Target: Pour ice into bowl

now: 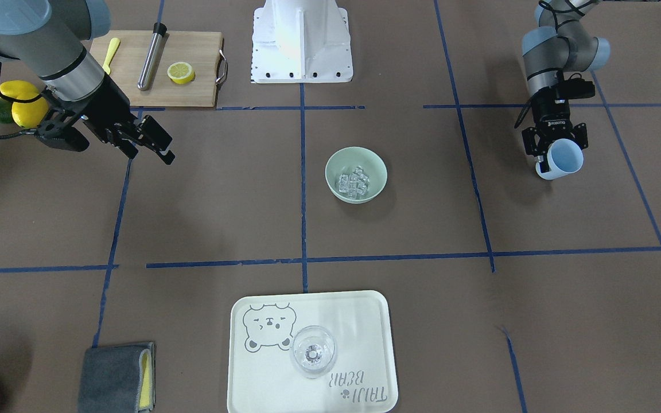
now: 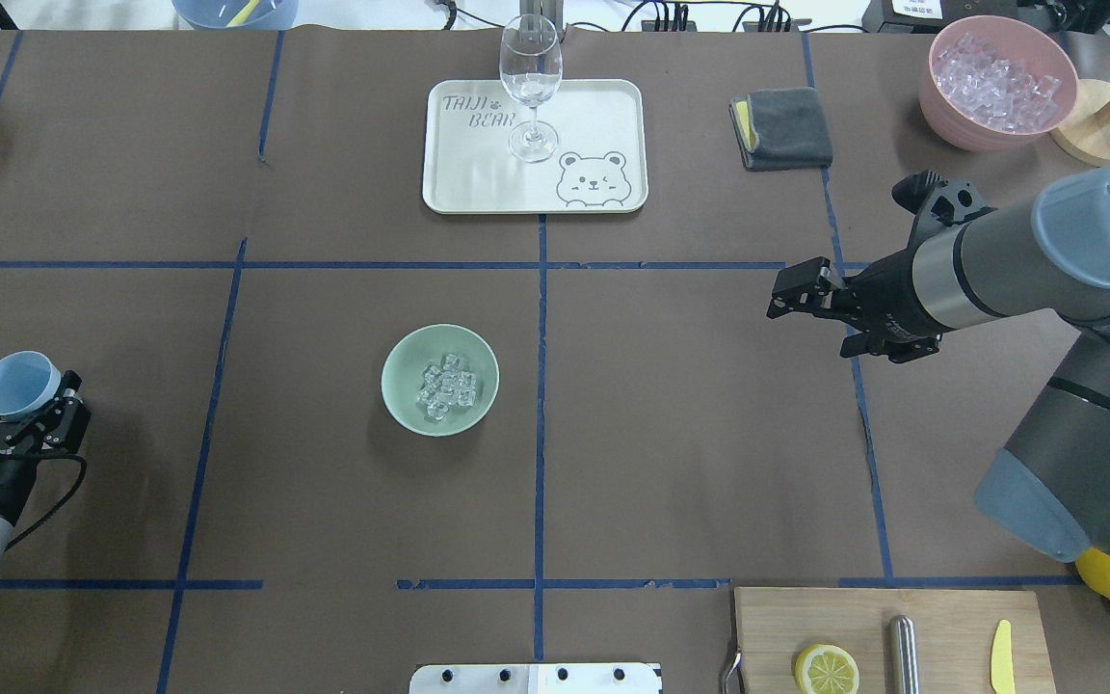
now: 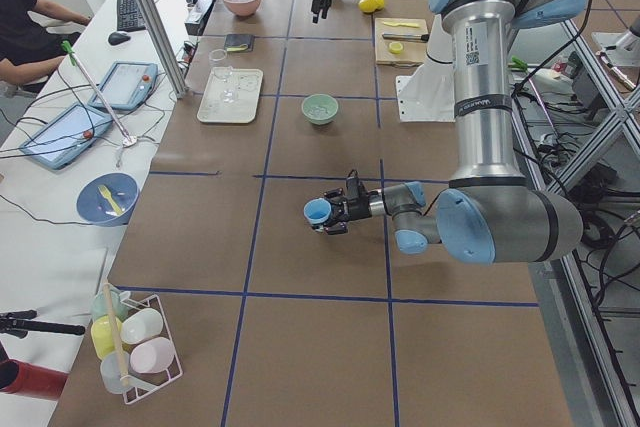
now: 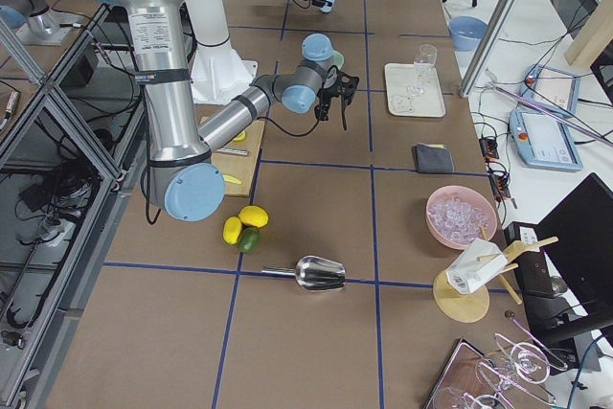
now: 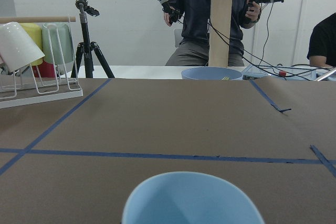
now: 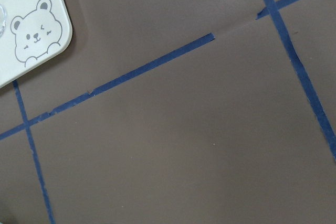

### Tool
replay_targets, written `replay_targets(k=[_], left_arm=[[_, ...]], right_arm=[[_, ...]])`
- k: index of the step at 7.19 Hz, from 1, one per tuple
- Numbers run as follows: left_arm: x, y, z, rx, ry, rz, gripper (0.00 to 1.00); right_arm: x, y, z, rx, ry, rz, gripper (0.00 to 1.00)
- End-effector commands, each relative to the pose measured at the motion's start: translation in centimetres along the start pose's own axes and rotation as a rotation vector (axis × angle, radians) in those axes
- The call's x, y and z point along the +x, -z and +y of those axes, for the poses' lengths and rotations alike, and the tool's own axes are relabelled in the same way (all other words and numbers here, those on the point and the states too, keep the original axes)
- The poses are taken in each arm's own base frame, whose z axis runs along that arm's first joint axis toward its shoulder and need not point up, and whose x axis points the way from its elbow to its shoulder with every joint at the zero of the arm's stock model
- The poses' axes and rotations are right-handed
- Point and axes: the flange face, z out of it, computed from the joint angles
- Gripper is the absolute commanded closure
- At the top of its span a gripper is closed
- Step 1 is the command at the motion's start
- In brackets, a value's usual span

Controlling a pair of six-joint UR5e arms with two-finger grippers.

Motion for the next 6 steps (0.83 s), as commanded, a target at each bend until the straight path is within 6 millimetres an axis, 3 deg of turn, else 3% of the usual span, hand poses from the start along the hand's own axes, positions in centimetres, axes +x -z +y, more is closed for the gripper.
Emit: replay_targets(k=[1,3,4,5,6], left_arm=[[0.1,0.2,0.6,-0.077,-0.003,0.011,0.0],[-0.2,0.7,1.1,-0.192,-0.072,0.029,0.0],[-2.0,1.9,-0.8,-0.249,-0.091,0.033,0.0],[-2.5,2.8,-2.1,-0.283,-0.098,0.043,0.0],[-2.5,2.9,-1.9,-0.322,-0.115,0.053,0.0]], right_arm=[[0.1,-0.2,0.0,-0.001,-0.001,0.003,0.0],[-0.1,-0.1,0.0,0.002,0.0,-0.001,0.0],[-0.1,0.0,-0.1,0.003,-0.001,0.0,0.0],[0.0,-0.1,-0.1,0.003,-0.002,0.001,0.0],[0.2,-0.1,-0.1,0.001,-0.004,0.004,0.0]])
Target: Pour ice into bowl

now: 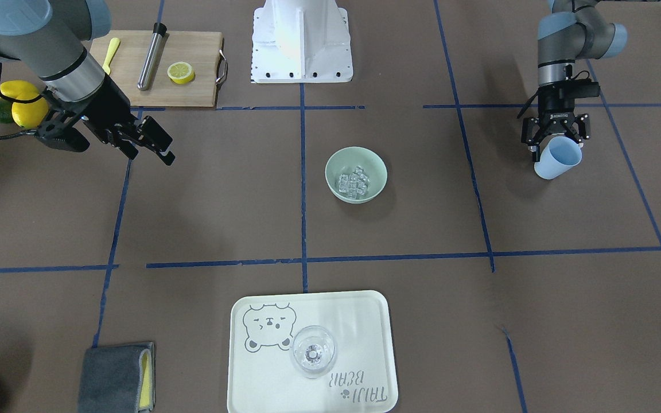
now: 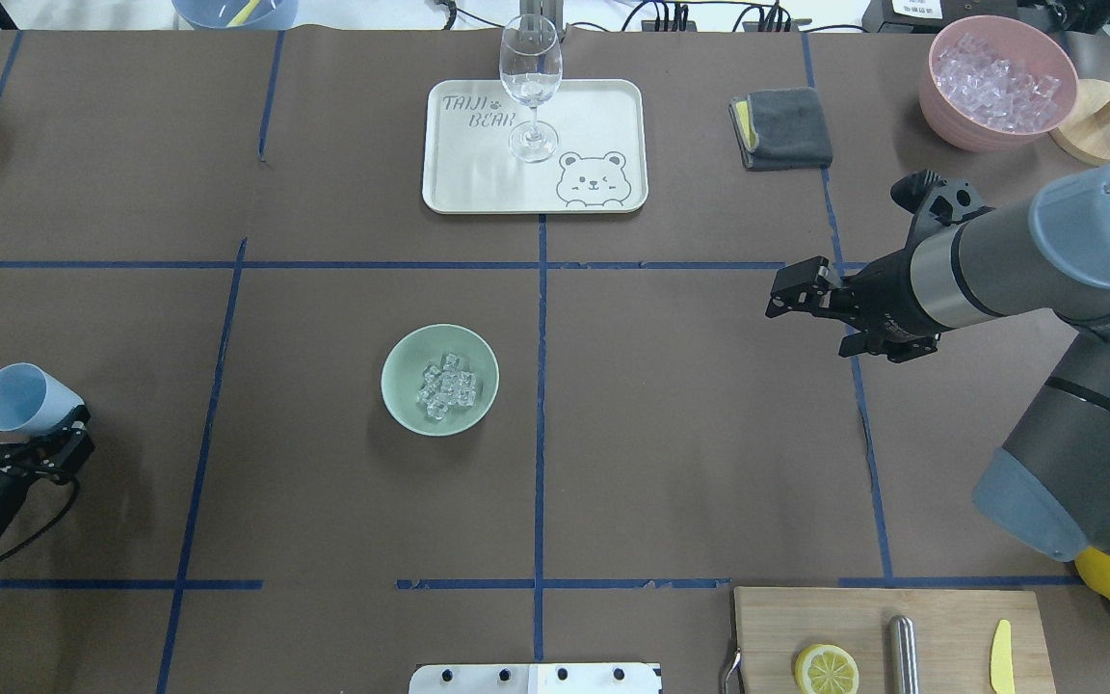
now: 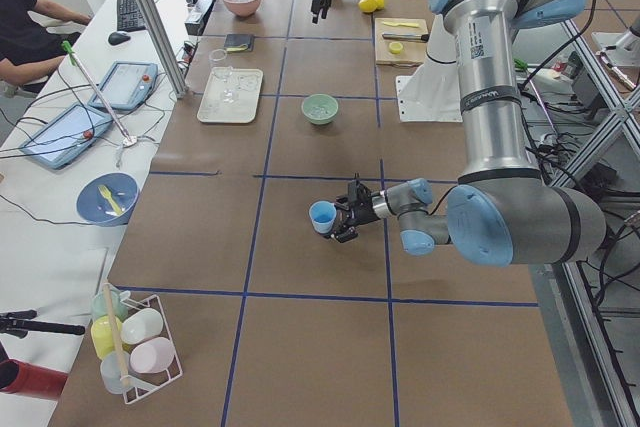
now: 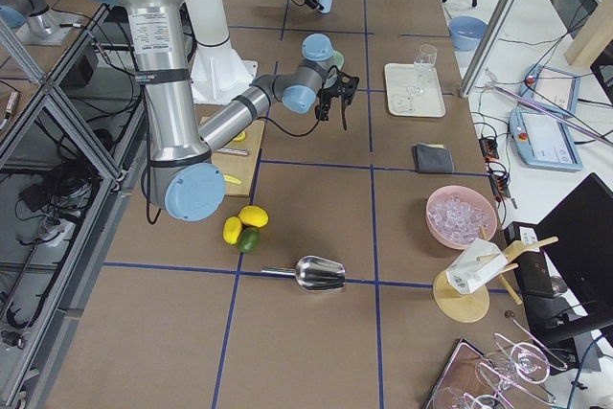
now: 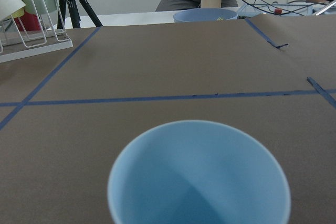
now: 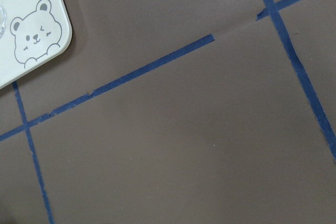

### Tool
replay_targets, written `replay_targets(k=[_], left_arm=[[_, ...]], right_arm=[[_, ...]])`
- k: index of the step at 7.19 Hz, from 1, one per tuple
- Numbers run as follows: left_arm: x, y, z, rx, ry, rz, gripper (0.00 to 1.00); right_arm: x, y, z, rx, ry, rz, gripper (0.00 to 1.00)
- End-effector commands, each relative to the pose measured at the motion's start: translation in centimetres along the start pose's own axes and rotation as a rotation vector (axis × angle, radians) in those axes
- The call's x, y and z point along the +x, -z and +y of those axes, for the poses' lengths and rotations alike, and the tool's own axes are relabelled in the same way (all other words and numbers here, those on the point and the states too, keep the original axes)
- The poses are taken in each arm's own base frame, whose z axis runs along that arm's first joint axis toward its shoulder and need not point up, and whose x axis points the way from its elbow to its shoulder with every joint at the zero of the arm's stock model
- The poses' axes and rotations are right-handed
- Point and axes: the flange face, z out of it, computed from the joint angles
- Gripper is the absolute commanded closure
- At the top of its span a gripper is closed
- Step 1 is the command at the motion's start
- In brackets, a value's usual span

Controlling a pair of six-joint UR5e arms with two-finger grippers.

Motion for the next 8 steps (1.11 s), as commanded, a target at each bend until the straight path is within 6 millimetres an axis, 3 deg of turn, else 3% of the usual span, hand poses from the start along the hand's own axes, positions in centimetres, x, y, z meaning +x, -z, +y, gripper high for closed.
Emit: replay_targets(k=[1,3,4,7,8], left_arm=[[0.2,1.0,0.3,-0.112,-0.015,0.051,0.0],[0.8,2.2,0.2,-0.207,-0.071,0.138,0.0],[0.6,3.6,-0.9,-0.247,-0.097,0.174,0.0],[-0.7,7.4,-3.7,-0.375,-0.228,0.251,0.0],[-2.0,7.8,-4.5,-0.418,-0.269,0.256,0.0]], right_arm=[[0.2,0.0,0.0,-0.001,-0.001,0.003,0.0],[0.2,0.1,0.0,-0.001,-0.001,0.001,0.0],[0.2,0.1,0.0,-0.001,-0.001,0.003,0.0],[0.5,0.1,0.0,-0.004,-0.004,0.005,0.0],[0.6,0.1,-0.1,-0.002,-0.005,0.006,0.0]])
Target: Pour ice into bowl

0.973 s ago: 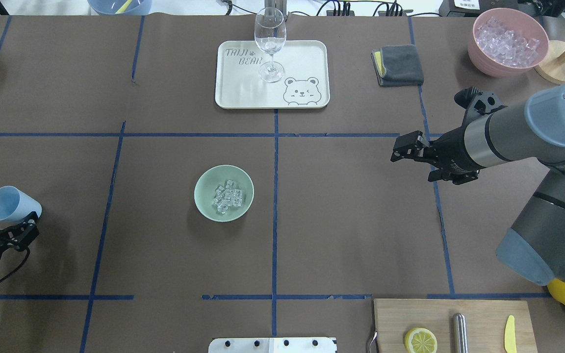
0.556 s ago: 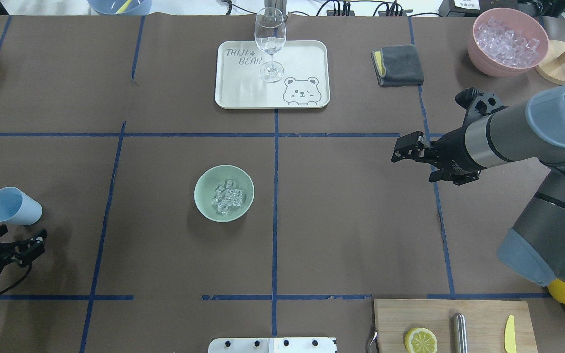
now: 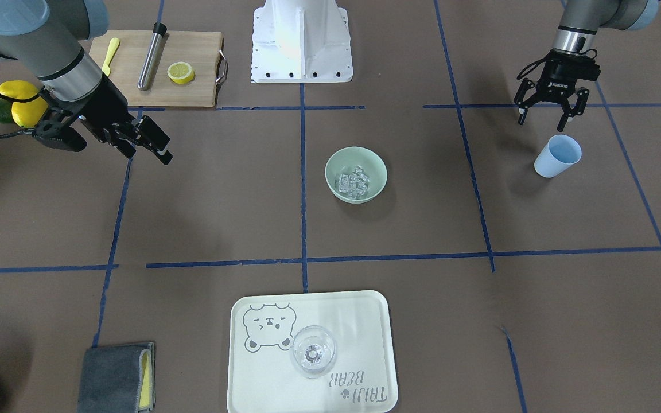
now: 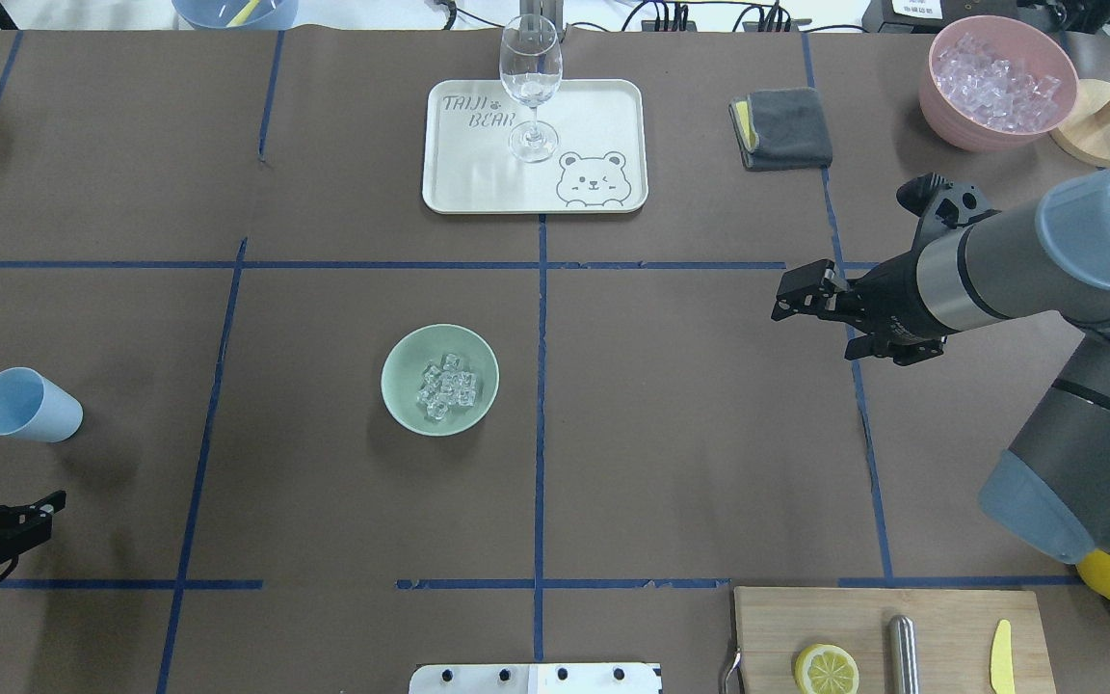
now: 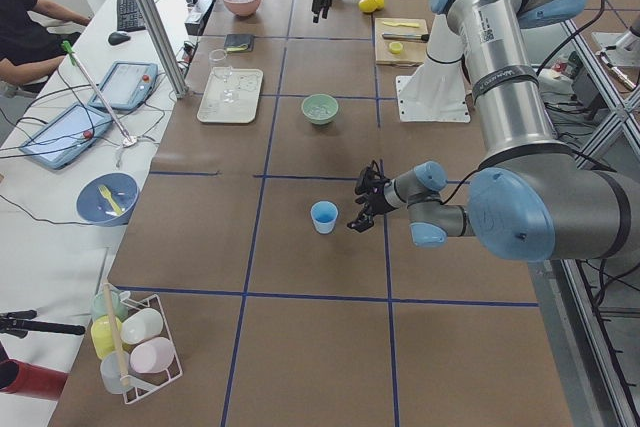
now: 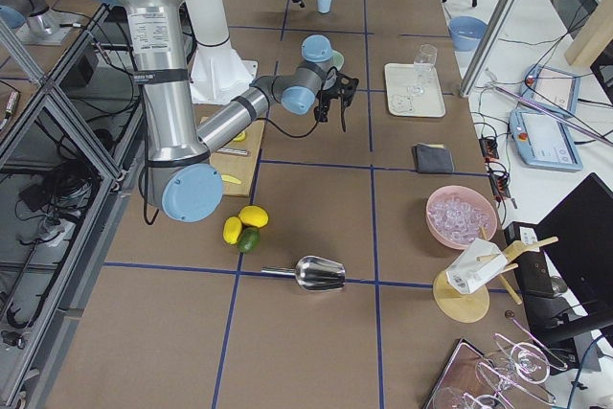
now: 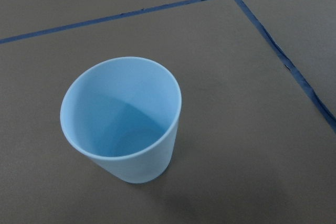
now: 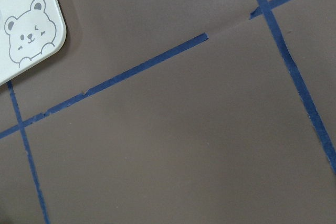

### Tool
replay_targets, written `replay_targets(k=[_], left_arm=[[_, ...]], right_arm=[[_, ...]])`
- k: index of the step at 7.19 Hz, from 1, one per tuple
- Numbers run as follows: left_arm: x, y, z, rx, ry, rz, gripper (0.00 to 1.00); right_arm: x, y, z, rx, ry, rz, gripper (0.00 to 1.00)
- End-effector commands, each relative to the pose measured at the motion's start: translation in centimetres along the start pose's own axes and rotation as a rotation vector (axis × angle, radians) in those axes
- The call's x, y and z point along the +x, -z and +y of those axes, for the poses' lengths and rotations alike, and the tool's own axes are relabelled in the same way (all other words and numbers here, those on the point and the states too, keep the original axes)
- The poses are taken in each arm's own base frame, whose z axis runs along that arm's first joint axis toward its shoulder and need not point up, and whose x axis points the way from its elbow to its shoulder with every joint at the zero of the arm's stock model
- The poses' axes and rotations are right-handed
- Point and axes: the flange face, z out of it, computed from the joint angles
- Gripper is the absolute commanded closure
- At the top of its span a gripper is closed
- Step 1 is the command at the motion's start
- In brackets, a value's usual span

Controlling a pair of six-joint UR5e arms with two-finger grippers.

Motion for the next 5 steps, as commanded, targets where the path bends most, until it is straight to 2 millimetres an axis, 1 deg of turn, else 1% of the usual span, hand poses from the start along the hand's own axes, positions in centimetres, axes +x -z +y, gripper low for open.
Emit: replay_targets(k=[1,2,3,4,5], left_arm=[[-3.1,2.1,-1.5,-0.07,-0.064,-0.007,0.0],[-4.7,2.6,-2.7,-0.045,-0.067,-0.033,0.0],[-6.7,3.4,-3.9,-0.03,-0.106,-0.03,0.0],[-9.7,4.3,-5.3,-0.022,-0.134,-0.047,0.0],[-11.1,5.3,-6.4,-0.027,-0.17,-0.03,0.0]], right_arm=[[0.1,0.0,-0.1,0.003,-0.001,0.001,0.0],[-0.2,0.3,0.1,0.004,0.003,-0.006,0.0],[-0.4,0.3,0.3,0.003,0.007,-0.009,0.0],[-0.7,0.0,0.9,-0.009,0.015,-0.011,0.0],[-1.5,-1.3,3.1,-0.02,0.044,-0.009,0.0]])
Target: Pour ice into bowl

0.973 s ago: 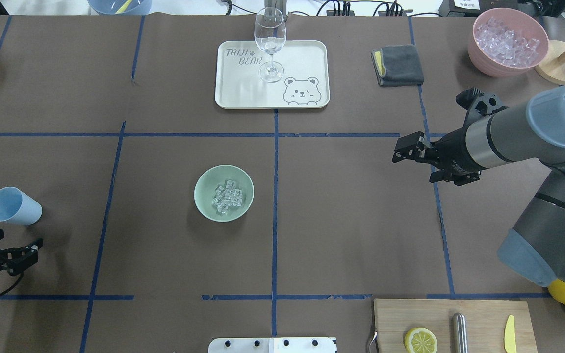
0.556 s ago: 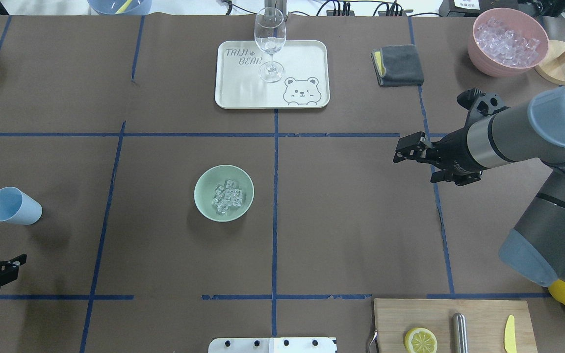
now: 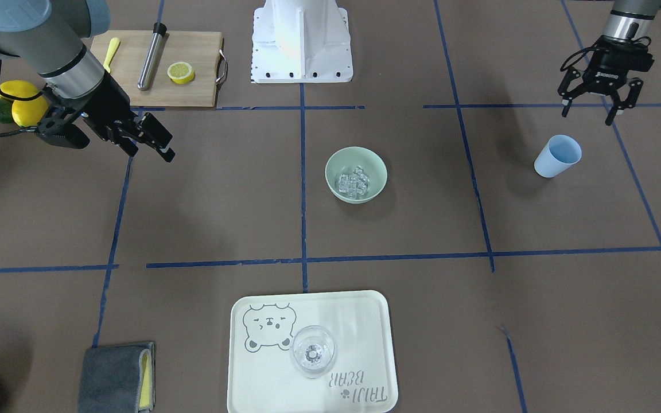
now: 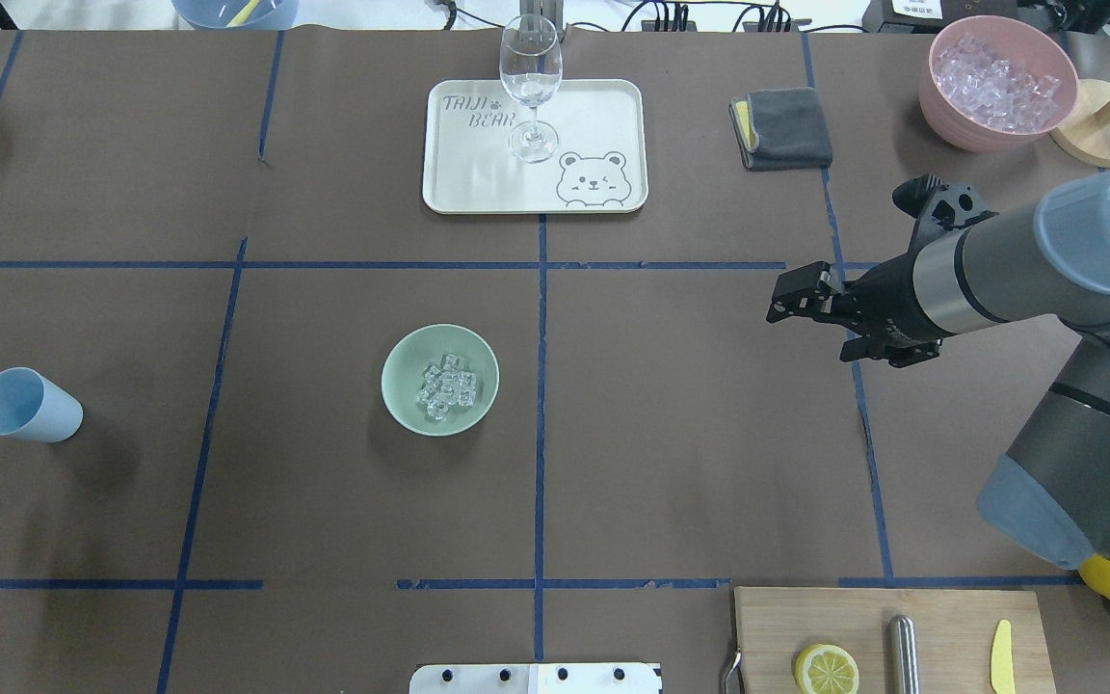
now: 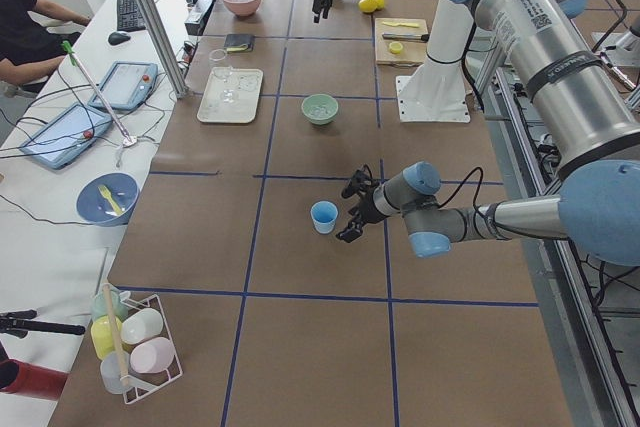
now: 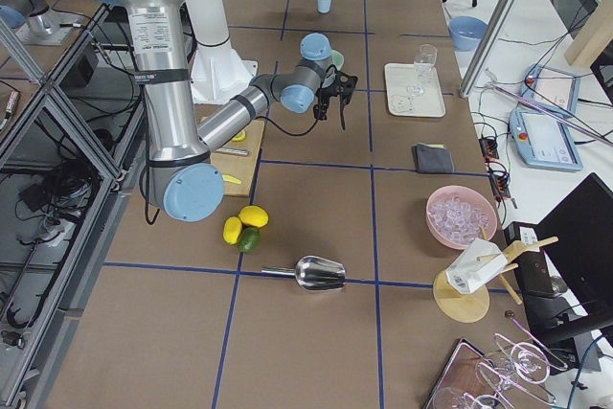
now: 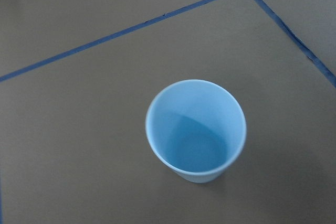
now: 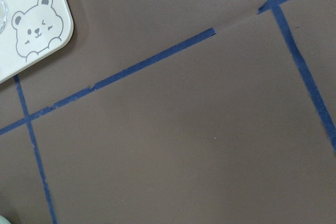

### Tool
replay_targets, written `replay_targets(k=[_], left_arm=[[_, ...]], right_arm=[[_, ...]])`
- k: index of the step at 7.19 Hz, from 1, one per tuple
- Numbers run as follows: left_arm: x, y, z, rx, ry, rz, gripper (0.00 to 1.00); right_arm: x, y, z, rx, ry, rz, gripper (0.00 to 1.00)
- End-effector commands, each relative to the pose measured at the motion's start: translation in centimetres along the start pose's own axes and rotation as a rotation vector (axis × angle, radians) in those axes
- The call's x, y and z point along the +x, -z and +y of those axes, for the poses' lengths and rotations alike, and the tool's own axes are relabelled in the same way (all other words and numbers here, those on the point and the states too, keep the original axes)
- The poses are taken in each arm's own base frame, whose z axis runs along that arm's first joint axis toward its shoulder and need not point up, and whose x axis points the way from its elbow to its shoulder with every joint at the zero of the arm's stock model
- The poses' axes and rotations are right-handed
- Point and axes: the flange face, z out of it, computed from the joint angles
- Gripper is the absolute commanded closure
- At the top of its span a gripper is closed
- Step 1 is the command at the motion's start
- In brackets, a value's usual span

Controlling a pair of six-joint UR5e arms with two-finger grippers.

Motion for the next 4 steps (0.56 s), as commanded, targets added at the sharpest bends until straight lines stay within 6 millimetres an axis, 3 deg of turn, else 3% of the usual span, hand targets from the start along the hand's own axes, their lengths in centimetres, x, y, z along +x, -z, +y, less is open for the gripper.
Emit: replay_targets(k=[1,3,4], left_arm=[[-3.4,1.7,-1.7,-0.031,-0.058,0.087,0.0],[-5.5,0.1,-3.6,-0.055,0.005,0.139,0.0],[-6.6,-0.5,-5.9,-0.071,0.038,0.135,0.0]], right_arm=[[-2.7,-3.0,4.8,0.022,0.067,-0.012,0.0],[-6.6,-4.5,9.2,-0.003,0.018,-0.047,0.0],[-8.9,-5.4,11.5,0.004,0.008,-0.046,0.0]])
